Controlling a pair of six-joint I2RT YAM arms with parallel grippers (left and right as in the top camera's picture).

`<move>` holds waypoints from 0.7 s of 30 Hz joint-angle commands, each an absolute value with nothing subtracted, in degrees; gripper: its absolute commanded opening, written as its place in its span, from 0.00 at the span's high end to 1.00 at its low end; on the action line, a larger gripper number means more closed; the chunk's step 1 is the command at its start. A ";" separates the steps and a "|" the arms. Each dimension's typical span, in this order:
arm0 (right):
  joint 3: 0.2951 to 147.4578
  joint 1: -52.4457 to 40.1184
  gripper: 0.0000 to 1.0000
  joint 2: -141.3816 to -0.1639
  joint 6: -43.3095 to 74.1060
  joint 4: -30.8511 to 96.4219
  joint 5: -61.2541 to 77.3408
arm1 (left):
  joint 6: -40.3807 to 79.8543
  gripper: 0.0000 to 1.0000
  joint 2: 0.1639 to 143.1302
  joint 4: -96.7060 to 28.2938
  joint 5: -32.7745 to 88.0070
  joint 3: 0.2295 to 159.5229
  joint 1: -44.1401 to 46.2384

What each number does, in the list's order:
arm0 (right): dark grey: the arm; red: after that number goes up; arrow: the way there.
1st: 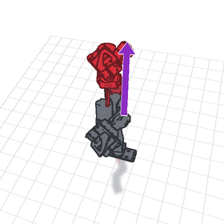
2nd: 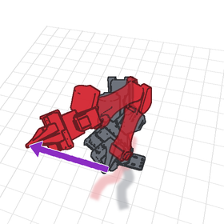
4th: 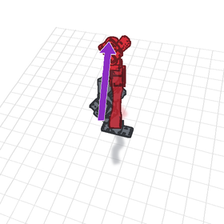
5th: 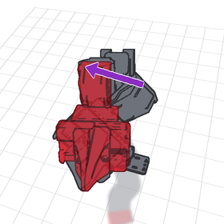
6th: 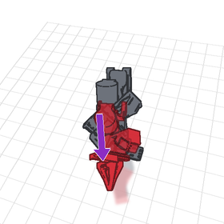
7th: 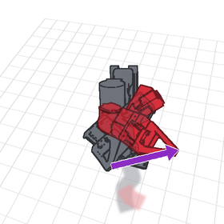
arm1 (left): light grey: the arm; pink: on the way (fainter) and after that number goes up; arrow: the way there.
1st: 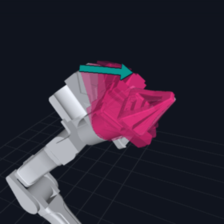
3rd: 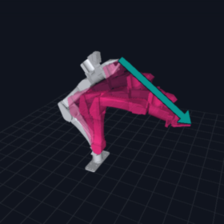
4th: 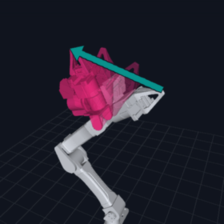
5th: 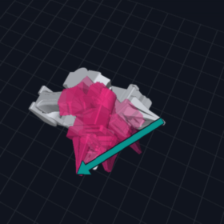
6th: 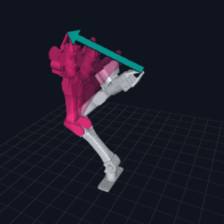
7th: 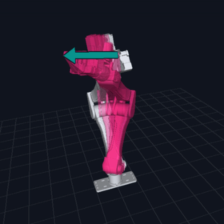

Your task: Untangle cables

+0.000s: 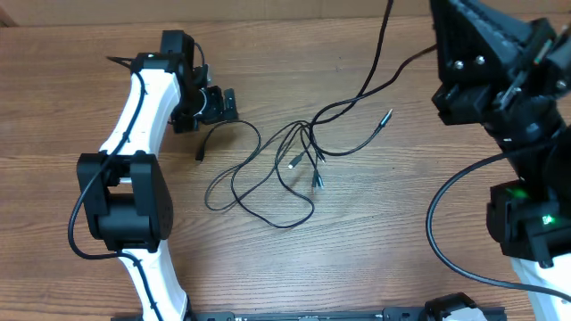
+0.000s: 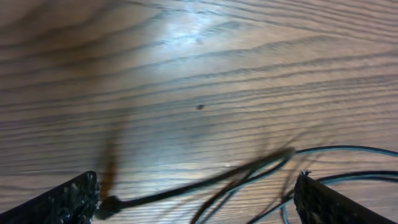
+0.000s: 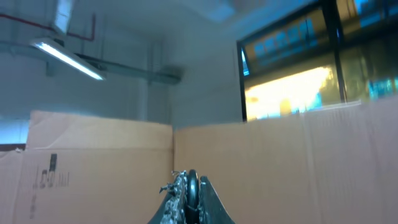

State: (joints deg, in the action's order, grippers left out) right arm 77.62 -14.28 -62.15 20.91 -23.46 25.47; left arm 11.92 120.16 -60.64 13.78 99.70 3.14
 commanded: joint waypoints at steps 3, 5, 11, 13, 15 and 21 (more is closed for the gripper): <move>79.24 -14.17 0.96 -64.73 20.64 -30.87 23.03 | 12.47 0.00 121.10 -59.55 14.85 100.09 4.97; 79.24 -14.17 0.96 -65.54 21.52 -33.67 23.16 | 12.47 0.00 121.10 -59.33 14.83 100.09 5.52; 79.24 -14.24 0.96 -67.16 21.67 -36.80 23.20 | 12.97 0.00 121.10 -59.09 15.11 100.09 7.29; 79.24 -14.22 0.96 -68.01 21.67 -39.46 23.00 | 13.10 0.01 121.10 -59.09 15.09 100.09 8.03; 79.24 -14.22 0.96 -68.79 21.67 -42.89 22.61 | 13.13 0.01 121.10 -59.13 15.11 100.09 8.84; 79.24 -14.22 0.96 -69.89 21.67 -49.41 22.57 | 12.62 0.00 121.10 -58.54 14.98 100.09 12.14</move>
